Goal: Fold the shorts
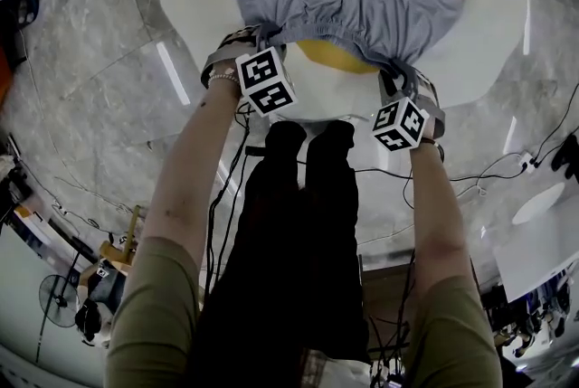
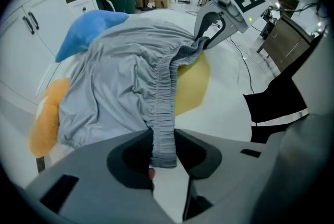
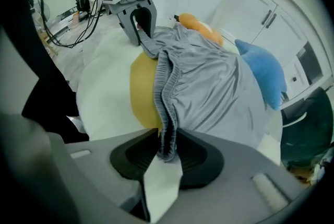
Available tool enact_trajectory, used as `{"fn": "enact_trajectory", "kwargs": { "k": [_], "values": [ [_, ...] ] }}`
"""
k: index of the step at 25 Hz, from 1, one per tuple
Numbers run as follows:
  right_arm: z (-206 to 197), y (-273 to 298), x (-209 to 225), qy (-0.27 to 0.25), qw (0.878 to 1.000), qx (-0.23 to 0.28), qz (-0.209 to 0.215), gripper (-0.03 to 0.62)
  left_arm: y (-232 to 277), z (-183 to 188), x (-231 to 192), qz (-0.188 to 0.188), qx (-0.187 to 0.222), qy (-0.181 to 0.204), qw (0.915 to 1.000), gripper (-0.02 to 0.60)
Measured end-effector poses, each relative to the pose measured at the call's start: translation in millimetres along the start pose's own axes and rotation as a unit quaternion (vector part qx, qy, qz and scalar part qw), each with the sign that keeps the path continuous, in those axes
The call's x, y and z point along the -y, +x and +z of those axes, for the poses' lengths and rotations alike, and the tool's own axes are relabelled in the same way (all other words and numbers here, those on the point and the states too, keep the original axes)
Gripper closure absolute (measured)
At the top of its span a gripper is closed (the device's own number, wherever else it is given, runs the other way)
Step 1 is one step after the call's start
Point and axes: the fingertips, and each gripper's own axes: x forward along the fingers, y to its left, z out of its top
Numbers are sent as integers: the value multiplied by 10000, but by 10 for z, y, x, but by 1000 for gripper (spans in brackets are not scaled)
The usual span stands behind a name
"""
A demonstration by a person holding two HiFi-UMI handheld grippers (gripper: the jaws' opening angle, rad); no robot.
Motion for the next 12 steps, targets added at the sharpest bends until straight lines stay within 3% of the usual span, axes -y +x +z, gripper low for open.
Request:
{"fn": "enact_trajectory", "kwargs": {
  "k": [6,12],
  "values": [
    [-6,-209,-34,48,10000,86,-4,545,-229,-189,-5,218,19,-212,9995,460],
    [59,-483,-394,-58,9969,210,750,553,-497,-527,450,-40,-185,-76,9998,460]
  ]
}}
